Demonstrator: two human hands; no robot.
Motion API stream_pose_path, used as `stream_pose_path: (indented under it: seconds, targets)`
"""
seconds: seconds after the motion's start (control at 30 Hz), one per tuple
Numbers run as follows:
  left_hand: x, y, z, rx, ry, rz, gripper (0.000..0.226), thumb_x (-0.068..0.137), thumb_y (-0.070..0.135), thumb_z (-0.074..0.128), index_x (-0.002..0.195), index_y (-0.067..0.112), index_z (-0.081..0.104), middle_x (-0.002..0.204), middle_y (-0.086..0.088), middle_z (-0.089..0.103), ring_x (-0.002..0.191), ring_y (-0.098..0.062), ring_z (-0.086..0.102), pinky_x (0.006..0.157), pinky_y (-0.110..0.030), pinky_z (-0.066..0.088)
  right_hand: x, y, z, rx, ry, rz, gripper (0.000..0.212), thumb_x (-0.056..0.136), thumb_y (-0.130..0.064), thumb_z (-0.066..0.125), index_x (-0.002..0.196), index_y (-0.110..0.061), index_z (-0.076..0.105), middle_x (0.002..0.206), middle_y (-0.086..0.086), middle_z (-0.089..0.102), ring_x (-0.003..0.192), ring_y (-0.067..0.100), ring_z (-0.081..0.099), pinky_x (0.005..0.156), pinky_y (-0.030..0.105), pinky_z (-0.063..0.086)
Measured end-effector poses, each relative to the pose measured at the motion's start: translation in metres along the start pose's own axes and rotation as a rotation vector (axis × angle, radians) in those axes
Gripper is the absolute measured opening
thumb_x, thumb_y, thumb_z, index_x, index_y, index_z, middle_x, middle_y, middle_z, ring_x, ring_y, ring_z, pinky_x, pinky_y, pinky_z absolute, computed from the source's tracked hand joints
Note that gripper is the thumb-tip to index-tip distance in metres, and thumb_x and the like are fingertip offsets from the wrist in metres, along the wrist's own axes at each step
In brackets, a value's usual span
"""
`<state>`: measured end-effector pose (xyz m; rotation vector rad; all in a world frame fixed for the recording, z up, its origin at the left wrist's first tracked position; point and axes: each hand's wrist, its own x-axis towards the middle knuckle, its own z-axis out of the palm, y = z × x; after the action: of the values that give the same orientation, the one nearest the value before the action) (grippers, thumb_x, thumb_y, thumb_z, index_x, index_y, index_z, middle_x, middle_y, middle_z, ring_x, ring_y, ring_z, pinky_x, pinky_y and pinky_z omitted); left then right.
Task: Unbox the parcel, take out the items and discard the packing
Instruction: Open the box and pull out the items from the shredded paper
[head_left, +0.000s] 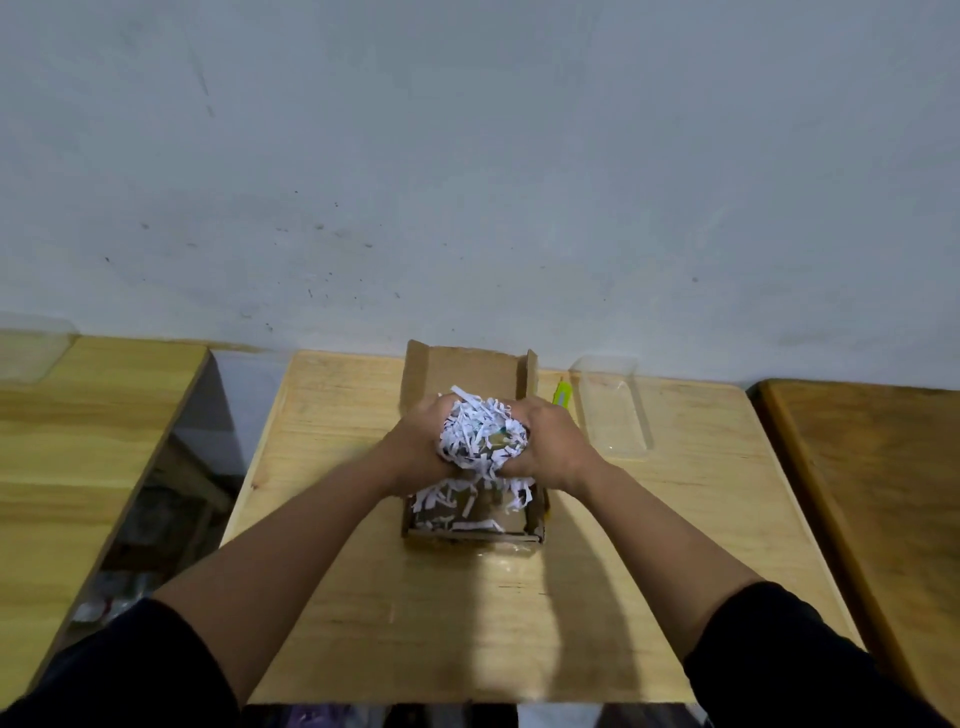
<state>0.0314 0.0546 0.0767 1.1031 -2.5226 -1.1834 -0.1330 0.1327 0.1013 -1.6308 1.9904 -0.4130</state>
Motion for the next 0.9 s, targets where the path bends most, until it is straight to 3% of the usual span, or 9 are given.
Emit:
stream_pose_path:
  seconds: [0.17,0.3,0.43,0.6,0.77,0.83,0.9]
  targets:
    - [0.0,0.016,-0.01,0.011,-0.027,0.037,0.096,0.067,0.03,0.08,0.143,0.015,0.024,0.145,-0.008,0.032,0.132,-0.023,0.033,0.108,-0.033,0.028,-0.021,-0.012,-0.024,0.048,0.075,0.059,0.053,0.062,-0.009,0.081,0.112,-0.011,0.064,0.11,0.013,0.058,0.092,0.017,0.049,0.07,0.017,0.031]
    - [0.007,0.041,-0.003,0.007,-0.034,0.114,0.093,0.067,0.031,0.081,0.141,0.018,0.027,0.145,-0.006,0.033,0.134,-0.022,0.033,0.106,-0.026,0.026,-0.047,-0.009,-0.043,0.07,0.164,0.092,0.045,0.06,-0.007,0.081,0.103,-0.008,0.066,0.106,0.019,0.061,0.097,0.031,0.057,0.075,0.028,0.043]
    - [0.017,0.074,0.02,-0.005,-0.036,0.178,0.09,0.068,0.029,0.08,0.141,0.015,0.028,0.144,-0.008,0.035,0.133,-0.023,0.033,0.097,-0.018,0.022,-0.076,0.011,-0.066,0.046,0.213,0.136,0.047,0.061,-0.006,0.08,0.105,-0.009,0.065,0.103,0.019,0.06,0.095,0.031,0.057,0.067,0.022,0.033]
    - [0.033,0.106,0.071,-0.077,-0.078,0.201,0.087,0.065,0.028,0.082,0.137,0.015,0.035,0.138,-0.008,0.04,0.129,-0.022,0.038,0.102,-0.022,0.027,-0.107,0.06,-0.082,0.095,0.219,0.205,0.056,0.061,-0.003,0.08,0.113,-0.011,0.063,0.11,0.019,0.059,0.1,0.031,0.058,0.079,0.025,0.042]
    - [0.044,0.119,0.145,-0.121,-0.098,0.175,0.088,0.055,0.033,0.085,0.13,0.012,0.044,0.13,-0.007,0.046,0.12,-0.016,0.041,0.089,-0.013,0.027,-0.126,0.134,-0.074,0.112,0.14,0.217,0.065,0.061,-0.006,0.08,0.121,-0.02,0.06,0.107,0.012,0.059,0.101,0.024,0.057,0.075,0.017,0.036]
    - [0.049,0.124,0.174,-0.144,-0.077,0.2,0.078,0.052,0.032,0.083,0.121,0.012,0.054,0.124,-0.002,0.054,0.113,-0.015,0.049,0.088,-0.014,0.034,-0.129,0.164,-0.067,0.114,0.093,0.197,0.064,0.06,-0.008,0.08,0.12,-0.021,0.061,0.094,0.002,0.06,0.096,0.021,0.057,0.071,0.017,0.035]
    - [0.054,0.126,0.199,-0.151,-0.062,0.208,0.063,0.051,0.026,0.083,0.11,0.016,0.064,0.115,0.005,0.063,0.104,-0.011,0.057,0.088,-0.023,0.045,-0.128,0.193,-0.057,0.109,0.051,0.181,0.059,0.059,-0.011,0.08,0.115,-0.023,0.063,0.089,-0.001,0.06,0.094,0.019,0.058,0.068,0.018,0.035]
